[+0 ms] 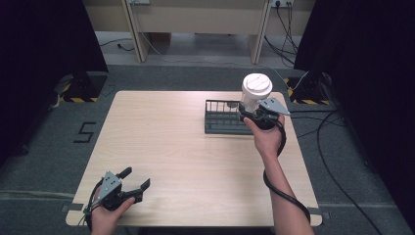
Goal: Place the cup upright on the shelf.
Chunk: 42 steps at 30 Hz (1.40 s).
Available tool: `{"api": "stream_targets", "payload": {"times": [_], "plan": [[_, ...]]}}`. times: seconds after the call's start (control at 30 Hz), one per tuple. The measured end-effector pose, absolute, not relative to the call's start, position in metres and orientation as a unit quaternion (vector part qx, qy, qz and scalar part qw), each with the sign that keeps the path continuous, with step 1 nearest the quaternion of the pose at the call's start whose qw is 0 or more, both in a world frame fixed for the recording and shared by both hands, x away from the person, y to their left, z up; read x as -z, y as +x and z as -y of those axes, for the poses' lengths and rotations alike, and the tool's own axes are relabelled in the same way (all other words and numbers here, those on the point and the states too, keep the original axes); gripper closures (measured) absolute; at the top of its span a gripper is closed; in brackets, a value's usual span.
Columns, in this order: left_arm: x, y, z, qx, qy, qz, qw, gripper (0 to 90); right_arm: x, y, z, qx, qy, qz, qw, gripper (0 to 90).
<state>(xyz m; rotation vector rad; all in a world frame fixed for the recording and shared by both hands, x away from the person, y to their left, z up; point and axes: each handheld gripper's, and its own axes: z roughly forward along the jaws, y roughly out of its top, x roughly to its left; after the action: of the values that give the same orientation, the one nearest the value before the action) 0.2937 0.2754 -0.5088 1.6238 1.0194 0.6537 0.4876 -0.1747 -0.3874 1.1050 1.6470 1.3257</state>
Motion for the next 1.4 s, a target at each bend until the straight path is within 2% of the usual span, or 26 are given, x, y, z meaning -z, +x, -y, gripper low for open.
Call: {"api": "stream_targets", "payload": {"times": [1.4], "plan": [[0.510,0.295,-0.276,-0.269,0.679,-0.431,0.530,14.5,0.403,0.546,0.159,-0.484,0.465,-0.650,0.357,18.7]]}}
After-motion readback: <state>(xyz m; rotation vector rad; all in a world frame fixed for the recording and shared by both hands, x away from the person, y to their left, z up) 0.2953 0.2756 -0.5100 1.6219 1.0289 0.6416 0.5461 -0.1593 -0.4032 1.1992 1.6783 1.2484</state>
